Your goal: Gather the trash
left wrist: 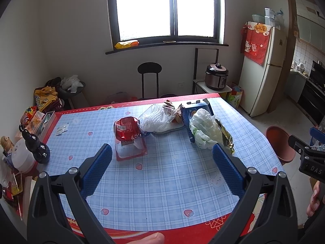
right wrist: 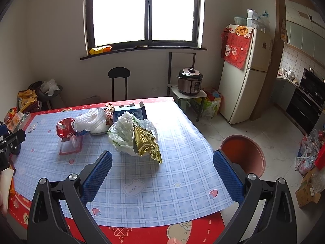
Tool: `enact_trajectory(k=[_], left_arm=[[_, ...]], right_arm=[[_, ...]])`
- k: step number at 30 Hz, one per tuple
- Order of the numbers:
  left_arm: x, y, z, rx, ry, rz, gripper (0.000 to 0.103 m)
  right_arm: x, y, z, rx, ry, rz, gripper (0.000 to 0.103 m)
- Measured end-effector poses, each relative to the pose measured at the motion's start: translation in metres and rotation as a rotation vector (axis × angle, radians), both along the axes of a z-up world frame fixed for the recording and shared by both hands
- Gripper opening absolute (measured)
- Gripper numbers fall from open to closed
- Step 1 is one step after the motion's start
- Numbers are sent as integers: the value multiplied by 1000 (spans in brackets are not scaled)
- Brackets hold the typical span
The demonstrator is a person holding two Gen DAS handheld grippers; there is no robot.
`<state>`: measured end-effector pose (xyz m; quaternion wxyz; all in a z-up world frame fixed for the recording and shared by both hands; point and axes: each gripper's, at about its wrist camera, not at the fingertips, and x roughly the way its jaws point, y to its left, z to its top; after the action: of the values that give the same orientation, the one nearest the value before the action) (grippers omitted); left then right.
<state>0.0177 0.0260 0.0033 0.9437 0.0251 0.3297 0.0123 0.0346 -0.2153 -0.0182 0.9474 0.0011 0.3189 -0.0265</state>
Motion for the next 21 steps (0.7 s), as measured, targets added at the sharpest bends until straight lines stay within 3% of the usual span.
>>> enact_trajectory(k=[21], left_arm=[[5, 0, -2, -1, 11, 12, 98]], right_arm=[[2, 1, -1, -2, 5, 0, 98]])
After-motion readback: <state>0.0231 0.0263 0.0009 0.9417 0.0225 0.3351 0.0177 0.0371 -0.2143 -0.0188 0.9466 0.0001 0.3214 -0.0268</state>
